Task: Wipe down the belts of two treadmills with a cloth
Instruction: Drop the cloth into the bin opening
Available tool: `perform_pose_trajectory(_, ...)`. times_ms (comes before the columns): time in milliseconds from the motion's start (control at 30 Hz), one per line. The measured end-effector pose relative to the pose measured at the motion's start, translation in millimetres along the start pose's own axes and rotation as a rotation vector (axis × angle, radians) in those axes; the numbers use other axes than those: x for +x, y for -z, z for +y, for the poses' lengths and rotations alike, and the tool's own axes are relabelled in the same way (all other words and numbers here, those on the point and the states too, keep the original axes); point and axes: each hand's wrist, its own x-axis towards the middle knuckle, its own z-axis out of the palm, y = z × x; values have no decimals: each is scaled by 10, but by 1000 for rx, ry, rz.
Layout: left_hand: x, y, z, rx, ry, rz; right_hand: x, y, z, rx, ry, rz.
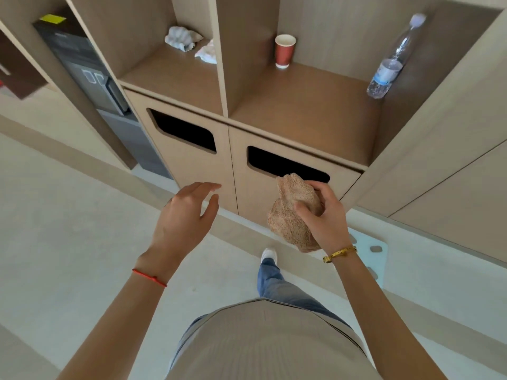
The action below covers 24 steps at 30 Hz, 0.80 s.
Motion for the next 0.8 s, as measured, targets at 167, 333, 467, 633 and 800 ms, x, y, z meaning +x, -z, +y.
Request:
perform_pose_trajectory(167, 1009, -312, -26, -17, -45, -17, 911, 138, -11, 15, -4, 59)
perform_pose_trajectory(333, 1932, -675, 19, -18, -74, -40, 1829, 219, -13, -20, 26, 122)
perform_pose_trajectory(467, 2498, -939, 1, 2, -70, -60, 2433, 164, -14, -33, 14, 161)
perform_pose_trajectory(633, 3062, -1229, -164, 65, -124, -148, 3018, 13, 82, -36, -53, 222)
perform_pose_trajectory(800, 3388, -1447, -284, 81, -147, -172, 3361, -78, 310, -87, -133, 285)
